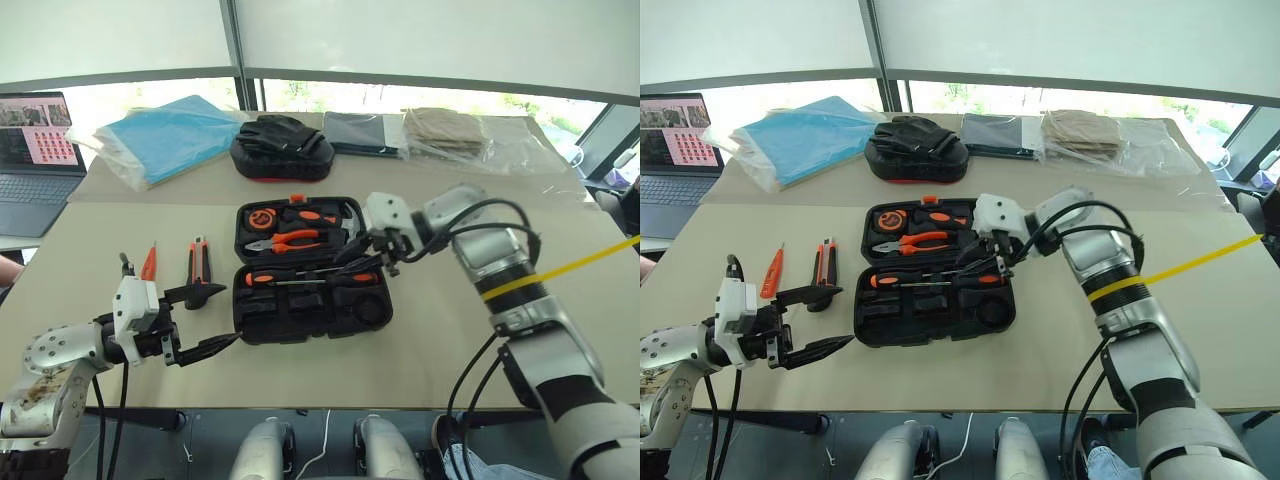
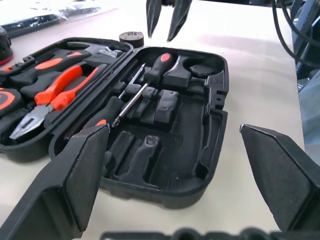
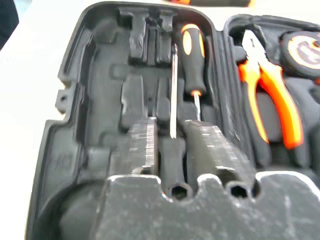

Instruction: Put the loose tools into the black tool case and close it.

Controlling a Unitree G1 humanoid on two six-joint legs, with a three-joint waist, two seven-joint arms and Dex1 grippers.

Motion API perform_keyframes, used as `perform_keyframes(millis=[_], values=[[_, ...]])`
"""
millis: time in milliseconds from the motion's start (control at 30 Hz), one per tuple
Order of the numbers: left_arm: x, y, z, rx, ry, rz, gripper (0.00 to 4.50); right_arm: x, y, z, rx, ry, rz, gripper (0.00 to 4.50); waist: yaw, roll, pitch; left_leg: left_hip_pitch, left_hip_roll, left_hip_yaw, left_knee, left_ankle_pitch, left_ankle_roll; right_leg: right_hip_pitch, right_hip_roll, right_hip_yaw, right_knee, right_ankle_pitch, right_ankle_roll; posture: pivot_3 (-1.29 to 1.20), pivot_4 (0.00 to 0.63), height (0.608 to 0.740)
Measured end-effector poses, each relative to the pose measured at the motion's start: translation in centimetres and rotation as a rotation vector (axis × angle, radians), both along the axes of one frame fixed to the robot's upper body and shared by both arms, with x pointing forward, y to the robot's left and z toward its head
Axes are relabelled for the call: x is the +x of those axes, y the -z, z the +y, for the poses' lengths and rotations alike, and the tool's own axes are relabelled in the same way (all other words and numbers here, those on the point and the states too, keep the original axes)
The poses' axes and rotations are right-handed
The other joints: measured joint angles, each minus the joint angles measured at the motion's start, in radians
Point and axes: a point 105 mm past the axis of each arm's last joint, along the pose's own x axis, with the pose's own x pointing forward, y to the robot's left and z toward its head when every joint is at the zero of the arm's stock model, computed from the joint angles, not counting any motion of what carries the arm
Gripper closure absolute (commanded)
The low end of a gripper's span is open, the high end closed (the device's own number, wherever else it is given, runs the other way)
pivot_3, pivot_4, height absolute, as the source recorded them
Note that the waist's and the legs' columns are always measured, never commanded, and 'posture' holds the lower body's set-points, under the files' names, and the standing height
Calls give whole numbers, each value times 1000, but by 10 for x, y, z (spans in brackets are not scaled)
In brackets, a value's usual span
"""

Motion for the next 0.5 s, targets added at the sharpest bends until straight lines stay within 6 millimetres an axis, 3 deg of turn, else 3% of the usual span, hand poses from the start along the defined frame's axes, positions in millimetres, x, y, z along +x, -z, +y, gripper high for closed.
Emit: perform_keyframes(millis=[233, 500], values=[[-1, 5, 3, 1, -8, 4, 0, 9, 28, -3, 24, 80, 41, 4465, 2, 0, 0, 0, 0, 0, 0, 0, 0, 0, 0, 0, 0, 0, 0, 0, 150, 740], [-1, 4, 5, 4, -27, -1, 0, 13, 35, 0, 38, 82, 32, 4465, -1, 0, 0, 4, 0, 0, 0, 0, 0, 3, 1, 0, 0, 0, 0, 0, 150, 740]])
